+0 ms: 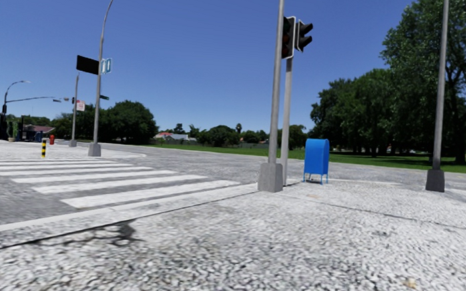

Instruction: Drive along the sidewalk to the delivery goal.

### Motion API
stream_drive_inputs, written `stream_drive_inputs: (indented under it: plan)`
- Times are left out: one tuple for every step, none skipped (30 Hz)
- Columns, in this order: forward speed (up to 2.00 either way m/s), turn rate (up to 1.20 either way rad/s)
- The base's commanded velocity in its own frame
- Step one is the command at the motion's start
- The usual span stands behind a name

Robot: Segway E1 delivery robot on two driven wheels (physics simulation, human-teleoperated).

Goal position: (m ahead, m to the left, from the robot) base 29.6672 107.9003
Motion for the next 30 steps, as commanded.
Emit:
stream_drive_inputs:
  plan:
    - [2.00, 0.47]
    - [2.00, 0.47]
    - [2.00, 0.47]
    - [2.00, 0.47]
    - [2.00, 0.47]
    - [2.00, 0.47]
    - [2.00, 0.47]
    - [2.00, 0.47]
    - [2.00, 0.47]
    - [2.00, 0.47]
    - [2.00, 0.47]
    - [2.00, 0.47]
    - [2.00, 0.47]
    - [2.00, 0.47]
    - [2.00, 0.47]
    - [2.00, 0.47]
    - [2.00, 0.47]
    - [2.00, 0.47]
    - [2.00, 0.47]
    - [2.00, 0.47]
    - [2.00, 0.47]
    - [2.00, 0.48]
    - [2.00, 0.48]
    - [2.00, 0.48]
    - [2.00, 0.48]
    - [2.00, 0.48]
    - [2.00, 0.48]
    - [2.00, 0.48]
    - [2.00, 0.48]
    - [2.00, 0.48]
